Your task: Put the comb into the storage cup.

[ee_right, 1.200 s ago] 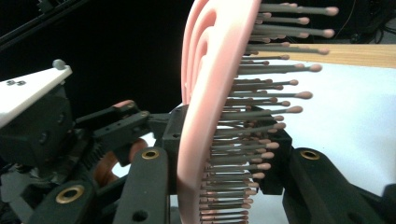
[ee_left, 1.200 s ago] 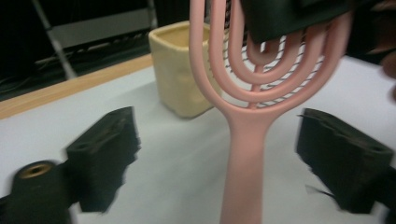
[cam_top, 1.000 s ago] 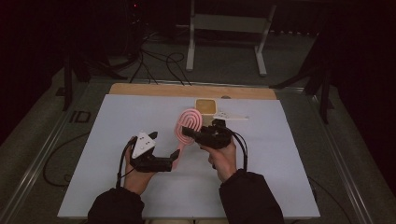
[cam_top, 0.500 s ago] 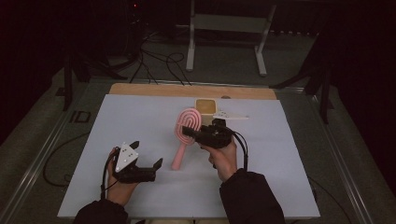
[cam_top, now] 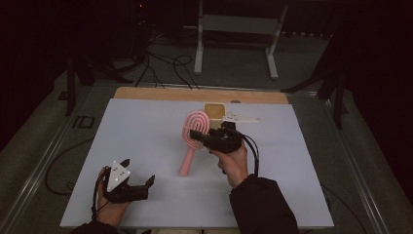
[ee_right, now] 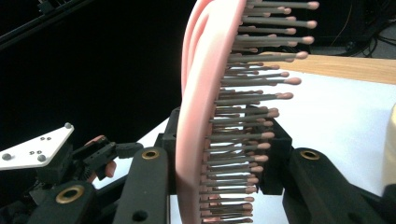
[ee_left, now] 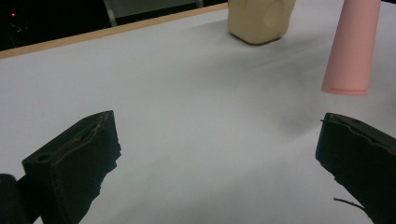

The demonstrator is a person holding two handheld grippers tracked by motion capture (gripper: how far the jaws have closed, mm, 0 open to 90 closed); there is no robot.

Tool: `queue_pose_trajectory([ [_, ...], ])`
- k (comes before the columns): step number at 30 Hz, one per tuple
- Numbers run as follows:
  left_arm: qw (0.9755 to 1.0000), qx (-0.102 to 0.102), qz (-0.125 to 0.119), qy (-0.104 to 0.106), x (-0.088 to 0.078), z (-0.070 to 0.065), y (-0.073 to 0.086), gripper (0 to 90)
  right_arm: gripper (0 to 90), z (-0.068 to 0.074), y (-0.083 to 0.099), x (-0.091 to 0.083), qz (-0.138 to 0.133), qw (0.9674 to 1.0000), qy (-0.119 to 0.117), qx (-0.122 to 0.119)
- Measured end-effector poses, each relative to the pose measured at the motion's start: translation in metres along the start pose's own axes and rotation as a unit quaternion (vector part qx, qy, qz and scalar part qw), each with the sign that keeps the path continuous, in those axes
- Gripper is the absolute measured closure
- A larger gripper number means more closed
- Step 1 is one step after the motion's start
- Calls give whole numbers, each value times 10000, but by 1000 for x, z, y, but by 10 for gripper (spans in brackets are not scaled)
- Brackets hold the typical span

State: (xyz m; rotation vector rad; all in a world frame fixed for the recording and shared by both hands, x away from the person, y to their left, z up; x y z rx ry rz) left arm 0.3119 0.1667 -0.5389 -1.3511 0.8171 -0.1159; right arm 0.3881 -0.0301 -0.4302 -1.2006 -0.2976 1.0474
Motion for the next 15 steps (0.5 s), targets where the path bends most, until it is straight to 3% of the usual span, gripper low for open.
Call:
queue_pose_trajectory([
  [9, 9998, -140, -123, 9, 0, 4, 2, 2, 636, -9, -9, -1, -119, 9998, 15, 178],
  [15, 9998, -182, -101, 0, 3, 4, 4, 2, 636, -7, -17, -3, -151, 9998, 3, 144],
])
Point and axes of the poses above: each handheld gripper's, and its own axes: x roughly forward along the jaws, y roughly out of its underside, z roughly to its left, the point moved 10 cm from there along x, roughly forward along the jaws, and after that the axes turned 6 degrees about y, right-handed, at the moved point
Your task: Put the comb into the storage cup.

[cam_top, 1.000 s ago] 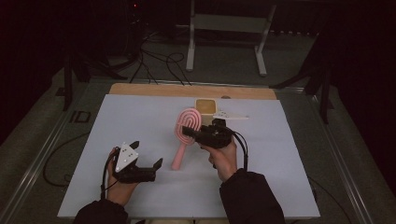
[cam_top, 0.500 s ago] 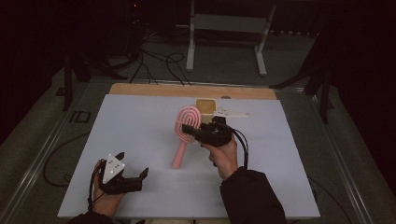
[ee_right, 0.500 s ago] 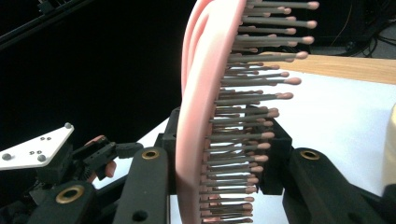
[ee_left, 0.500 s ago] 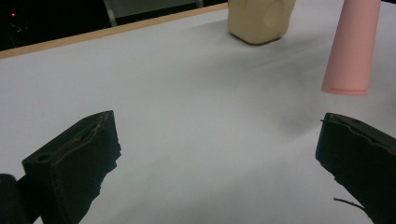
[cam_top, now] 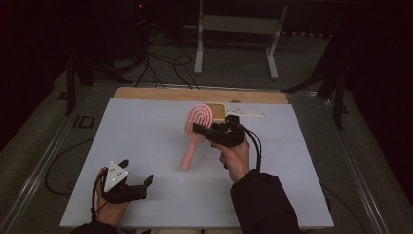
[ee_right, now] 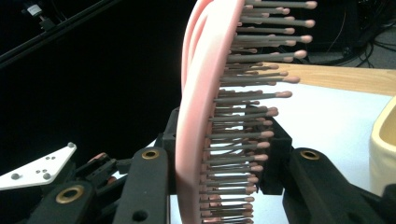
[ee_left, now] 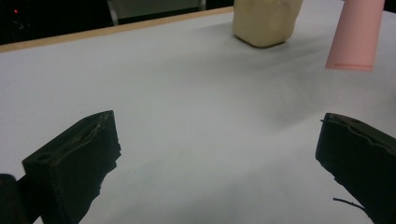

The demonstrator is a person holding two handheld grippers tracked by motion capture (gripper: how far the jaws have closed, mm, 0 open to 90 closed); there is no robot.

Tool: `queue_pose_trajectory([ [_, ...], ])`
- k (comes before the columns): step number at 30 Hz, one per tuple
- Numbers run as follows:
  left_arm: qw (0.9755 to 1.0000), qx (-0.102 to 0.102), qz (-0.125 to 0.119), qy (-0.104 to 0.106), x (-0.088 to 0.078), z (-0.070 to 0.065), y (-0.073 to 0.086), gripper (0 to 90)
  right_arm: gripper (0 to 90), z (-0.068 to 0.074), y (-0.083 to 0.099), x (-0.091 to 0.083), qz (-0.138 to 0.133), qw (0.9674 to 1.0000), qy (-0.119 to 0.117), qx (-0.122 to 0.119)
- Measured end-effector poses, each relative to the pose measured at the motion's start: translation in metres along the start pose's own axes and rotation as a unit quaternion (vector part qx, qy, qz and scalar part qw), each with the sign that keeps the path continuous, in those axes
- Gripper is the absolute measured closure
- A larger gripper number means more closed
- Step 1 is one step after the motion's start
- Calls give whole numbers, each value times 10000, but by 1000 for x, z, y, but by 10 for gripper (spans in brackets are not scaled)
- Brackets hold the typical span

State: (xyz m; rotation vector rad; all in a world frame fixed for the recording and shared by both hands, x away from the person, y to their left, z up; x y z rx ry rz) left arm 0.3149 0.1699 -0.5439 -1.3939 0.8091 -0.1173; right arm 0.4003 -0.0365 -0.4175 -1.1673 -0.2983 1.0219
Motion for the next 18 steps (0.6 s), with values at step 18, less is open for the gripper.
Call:
queue_pose_trajectory([
  [18, 10000, 42, -16, 15, 3, -3, 0, 2, 636, -1, -13, 0, 4, 10000, 4, -4],
])
Point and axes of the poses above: each handheld gripper's, and its own axes: x roughly forward along the jaws, y roughly out of its underside, z roughly to its left, the point moved 10 cm from there along x, roughly forward along the jaws, and after that the axes turned 6 degrees about y, right-handed, at the moved point
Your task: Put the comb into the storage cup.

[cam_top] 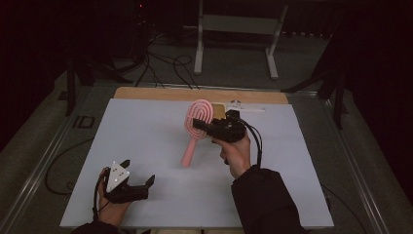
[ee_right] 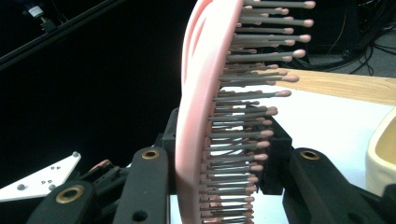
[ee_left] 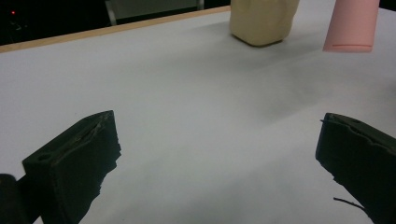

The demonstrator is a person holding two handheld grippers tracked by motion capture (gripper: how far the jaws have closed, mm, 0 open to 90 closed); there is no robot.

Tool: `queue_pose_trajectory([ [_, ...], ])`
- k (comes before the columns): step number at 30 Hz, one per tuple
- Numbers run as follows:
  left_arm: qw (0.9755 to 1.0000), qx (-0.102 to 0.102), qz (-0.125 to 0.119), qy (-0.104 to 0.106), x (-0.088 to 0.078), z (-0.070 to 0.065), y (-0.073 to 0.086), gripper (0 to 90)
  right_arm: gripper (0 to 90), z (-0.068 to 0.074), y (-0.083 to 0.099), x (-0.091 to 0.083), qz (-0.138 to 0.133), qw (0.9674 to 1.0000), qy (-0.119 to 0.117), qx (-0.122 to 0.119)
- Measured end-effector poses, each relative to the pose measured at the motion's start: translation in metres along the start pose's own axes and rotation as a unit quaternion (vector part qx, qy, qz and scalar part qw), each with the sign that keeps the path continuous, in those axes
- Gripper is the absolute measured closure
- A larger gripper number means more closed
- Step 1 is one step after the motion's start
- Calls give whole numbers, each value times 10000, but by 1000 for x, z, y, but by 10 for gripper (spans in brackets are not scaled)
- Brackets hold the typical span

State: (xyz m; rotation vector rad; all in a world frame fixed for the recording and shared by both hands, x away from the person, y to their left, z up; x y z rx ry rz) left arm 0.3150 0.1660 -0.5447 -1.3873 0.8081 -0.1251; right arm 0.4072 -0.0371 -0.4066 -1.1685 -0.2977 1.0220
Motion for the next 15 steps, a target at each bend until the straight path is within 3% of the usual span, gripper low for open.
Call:
queue_pose_trajectory([
  [15, 10000, 68, 25, 9, 1, -3, 0, 2, 636, -5, -18, 2, -32, 10000, 50, -12],
])
Point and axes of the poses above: each handheld gripper's, and its own axes: x roughly forward along the jaws, y roughly out of its underside, z roughly to its left, the point moved 10 cm from there along x, roughly forward along the jaws, and after that the axes turned 6 degrees about y, right-handed, at the moved point
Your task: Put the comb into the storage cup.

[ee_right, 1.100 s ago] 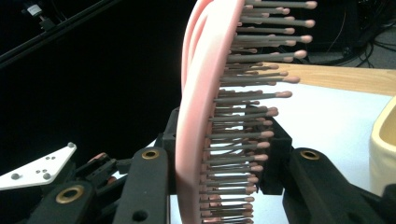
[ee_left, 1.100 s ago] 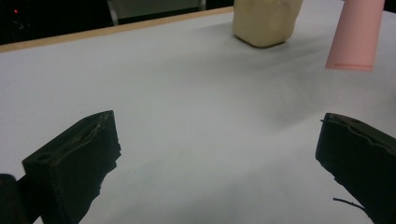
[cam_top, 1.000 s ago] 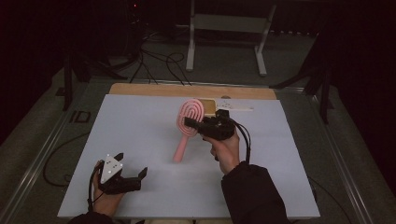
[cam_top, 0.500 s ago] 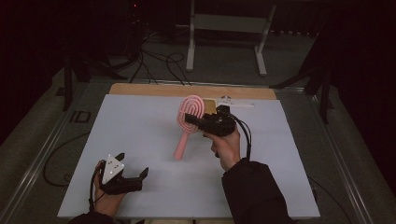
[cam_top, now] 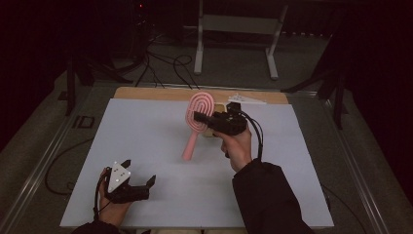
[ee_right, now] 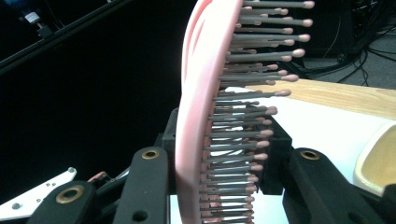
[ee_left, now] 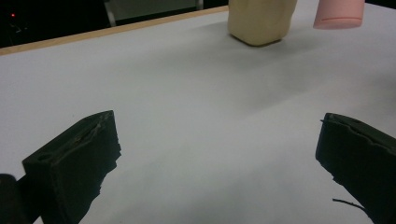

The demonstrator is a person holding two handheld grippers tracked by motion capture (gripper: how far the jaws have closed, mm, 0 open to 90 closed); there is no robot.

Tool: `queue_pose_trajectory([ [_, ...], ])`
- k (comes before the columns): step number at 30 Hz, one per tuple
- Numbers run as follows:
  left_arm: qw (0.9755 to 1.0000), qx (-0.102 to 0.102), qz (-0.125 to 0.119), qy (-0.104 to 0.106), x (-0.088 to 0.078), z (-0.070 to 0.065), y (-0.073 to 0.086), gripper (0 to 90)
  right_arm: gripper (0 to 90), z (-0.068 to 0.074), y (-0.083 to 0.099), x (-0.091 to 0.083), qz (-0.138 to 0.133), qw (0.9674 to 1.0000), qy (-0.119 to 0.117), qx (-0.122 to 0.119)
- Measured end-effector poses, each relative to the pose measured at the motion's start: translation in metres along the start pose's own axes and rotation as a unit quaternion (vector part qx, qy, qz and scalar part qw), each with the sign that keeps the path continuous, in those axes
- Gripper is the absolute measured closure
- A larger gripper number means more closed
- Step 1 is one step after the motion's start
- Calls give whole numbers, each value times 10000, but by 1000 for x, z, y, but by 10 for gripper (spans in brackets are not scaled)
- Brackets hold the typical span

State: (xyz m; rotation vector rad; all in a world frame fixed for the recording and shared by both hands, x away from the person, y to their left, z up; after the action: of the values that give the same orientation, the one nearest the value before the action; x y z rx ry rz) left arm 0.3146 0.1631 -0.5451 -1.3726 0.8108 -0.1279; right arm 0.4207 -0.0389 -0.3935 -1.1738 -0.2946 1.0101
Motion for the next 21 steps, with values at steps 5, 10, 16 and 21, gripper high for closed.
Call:
queue_pose_trajectory([
  [5, 10000, 20, -1, -7, 1, 0, 0, 2, 636, -4, -3, 1, -21, 10000, 12, 62],
  [10, 10000, 25, 6, -7, 1, -1, 0, 2, 636, -8, -7, 2, -113, 9997, 13, 221],
  [16, 10000, 27, -2, -12, 1, -1, 0, 2, 635, -14, -9, 3, -133, 9996, 90, 230],
  [21, 10000, 42, 11, -4, 1, -1, 0, 2, 636, -19, -12, 2, -154, 9995, 163, 203],
])
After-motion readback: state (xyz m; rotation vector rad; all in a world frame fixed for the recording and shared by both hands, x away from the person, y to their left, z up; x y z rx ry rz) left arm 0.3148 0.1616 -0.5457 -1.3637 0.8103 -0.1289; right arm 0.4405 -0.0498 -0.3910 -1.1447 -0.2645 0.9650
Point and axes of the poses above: each handheld gripper's, and its own axes: x roughly forward along the jaws, y roughly out of its underside, z roughly to its left, the point moved 10 cm from there along x, roughly forward along the jaws, and after that the axes turned 6 degrees about y, right-handed, at the moved point
